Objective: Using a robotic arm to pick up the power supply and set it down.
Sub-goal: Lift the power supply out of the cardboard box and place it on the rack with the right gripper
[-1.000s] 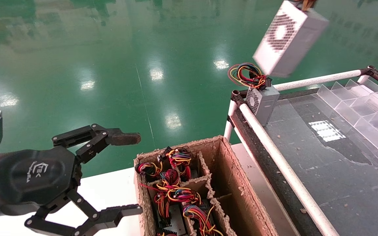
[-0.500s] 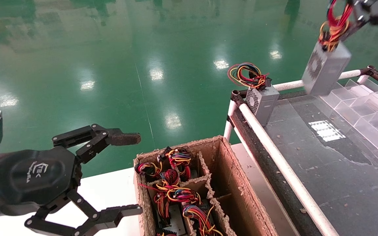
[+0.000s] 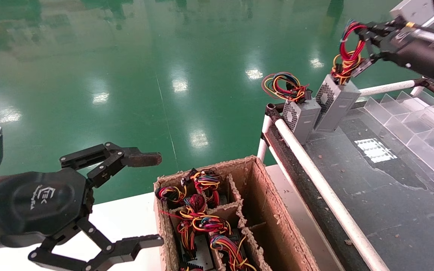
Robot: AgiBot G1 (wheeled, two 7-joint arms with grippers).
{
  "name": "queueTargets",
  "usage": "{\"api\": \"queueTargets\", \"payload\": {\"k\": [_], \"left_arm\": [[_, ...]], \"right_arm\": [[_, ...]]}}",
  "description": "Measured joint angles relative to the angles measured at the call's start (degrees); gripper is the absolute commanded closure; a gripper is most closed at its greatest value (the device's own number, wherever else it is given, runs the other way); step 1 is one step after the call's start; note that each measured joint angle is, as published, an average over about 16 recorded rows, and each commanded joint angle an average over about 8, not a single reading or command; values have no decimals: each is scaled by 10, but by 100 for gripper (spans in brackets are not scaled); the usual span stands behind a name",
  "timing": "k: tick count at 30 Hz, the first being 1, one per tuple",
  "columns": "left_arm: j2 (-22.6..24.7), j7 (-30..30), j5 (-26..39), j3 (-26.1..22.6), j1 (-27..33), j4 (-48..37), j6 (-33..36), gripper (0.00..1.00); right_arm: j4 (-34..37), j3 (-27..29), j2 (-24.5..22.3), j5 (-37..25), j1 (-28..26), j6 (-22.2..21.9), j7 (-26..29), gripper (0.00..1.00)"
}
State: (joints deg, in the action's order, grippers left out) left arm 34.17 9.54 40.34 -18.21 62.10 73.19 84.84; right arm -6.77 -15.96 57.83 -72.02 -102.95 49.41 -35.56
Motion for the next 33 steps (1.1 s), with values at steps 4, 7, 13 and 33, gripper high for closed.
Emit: {"api": "queueTargets", "payload": {"k": [4, 7, 13, 33], "left_arm": [[0, 0, 0, 0, 0, 0, 0, 0], [0, 0, 0, 0, 0, 0, 0, 0], [0, 0, 0, 0, 0, 0, 0, 0], [0, 0, 0, -1, 0, 0, 0, 0]], "right_arm": [[12, 2, 11, 3, 1, 6, -21, 100], [18, 4, 19, 6, 4, 7, -40, 100], [21, 10, 33, 14, 14, 3, -85, 91], [51, 21, 54, 29, 27, -10, -166, 0]]}}
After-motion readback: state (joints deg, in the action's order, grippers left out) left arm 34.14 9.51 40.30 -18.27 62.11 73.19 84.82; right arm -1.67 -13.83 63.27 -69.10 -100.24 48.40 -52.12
